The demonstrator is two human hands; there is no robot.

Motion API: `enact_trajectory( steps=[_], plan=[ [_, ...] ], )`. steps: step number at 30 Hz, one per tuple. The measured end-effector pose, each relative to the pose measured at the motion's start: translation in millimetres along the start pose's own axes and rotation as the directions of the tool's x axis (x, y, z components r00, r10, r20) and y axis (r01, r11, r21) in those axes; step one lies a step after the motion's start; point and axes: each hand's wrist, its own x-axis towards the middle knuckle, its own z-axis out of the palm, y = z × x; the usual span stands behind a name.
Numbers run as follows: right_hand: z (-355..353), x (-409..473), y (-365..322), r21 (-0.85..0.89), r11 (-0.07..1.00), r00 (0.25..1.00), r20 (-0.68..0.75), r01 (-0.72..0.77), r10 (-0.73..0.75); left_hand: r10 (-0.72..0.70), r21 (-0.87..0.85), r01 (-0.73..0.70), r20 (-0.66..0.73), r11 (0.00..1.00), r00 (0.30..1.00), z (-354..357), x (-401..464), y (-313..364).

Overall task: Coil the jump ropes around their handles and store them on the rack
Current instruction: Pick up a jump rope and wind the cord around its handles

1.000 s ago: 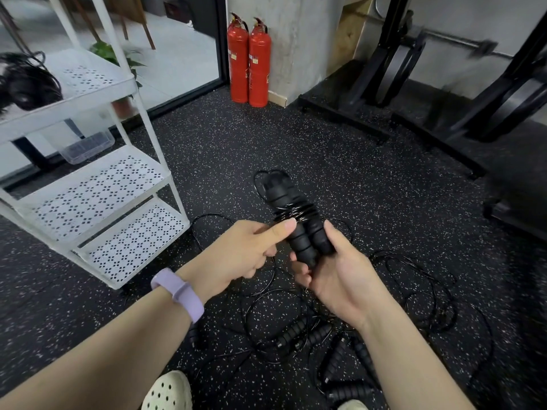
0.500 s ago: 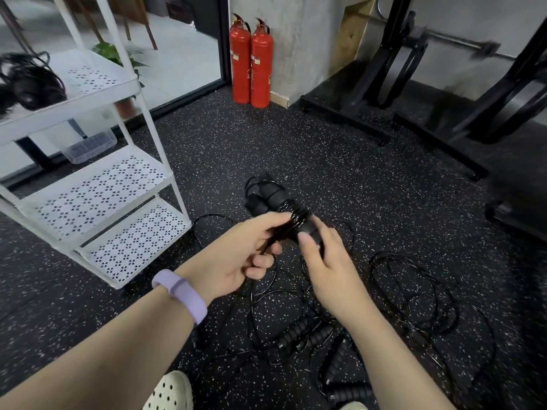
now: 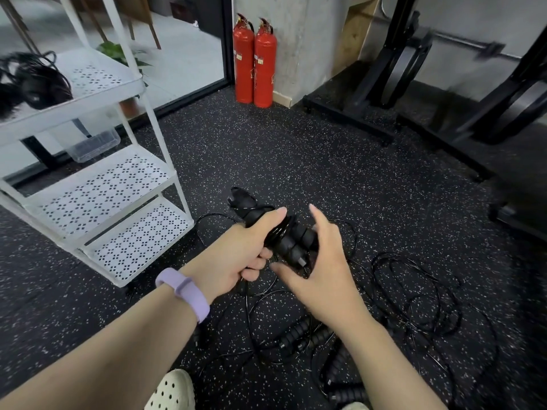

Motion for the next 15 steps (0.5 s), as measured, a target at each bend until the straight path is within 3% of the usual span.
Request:
enact_trajectory(
  steps=[1, 3, 4, 5, 7, 11, 13, 15],
  plan=[
    [-3.1, 1.2, -2.5, 0.197, 0.973, 0.992, 0.032, -0.122, 0.118, 0.028, -0.002, -0.028, 0.028, 1.0, 0.999, -0.9, -0.9, 1.1],
    [-10.3, 5.7, -7.9, 0.598, 0.701, 0.921, 0.236, -0.39, 0.311, 0.083, 0.01, -0.084, 0.115, 0.996, 0.99, -2.1, -3.4, 3.1],
    [-14.6, 7.9, -9.2, 0.683, 0.533, 0.866, 0.375, -0.499, 0.33, 0.108, 0.019, -0.112, 0.16, 0.994, 0.981, -2.2, -4.4, 3.1],
    [-19.1, 8.8, -9.7, 0.693, 0.432, 0.816, 0.494, -0.578, 0.3, 0.131, 0.028, -0.139, 0.192, 0.99, 0.973, -2.0, -4.9, 2.7],
    [-25.6, 8.0, -8.0, 0.67, 0.359, 0.755, 0.624, -0.65, 0.202, 0.165, 0.051, -0.18, 0.216, 0.982, 0.962, -1.3, -5.1, 1.4],
    [-25.4, 5.7, -2.6, 0.727, 0.323, 0.793, 0.586, -0.606, 0.168, 0.148, 0.084, -0.169, 0.213, 0.982, 0.966, 0.4, -4.1, 1.2],
    [-26.7, 6.2, -1.3, 0.725, 0.463, 0.858, 0.466, -0.51, 0.216, 0.085, 0.129, -0.105, 0.152, 0.986, 0.985, -0.5, -4.1, 2.5],
    [-28.7, 5.9, -2.4, 0.591, 0.707, 0.92, 0.292, -0.387, 0.26, 0.013, 0.17, -0.029, 0.092, 0.985, 0.996, -1.5, -2.7, 2.1]
  ],
)
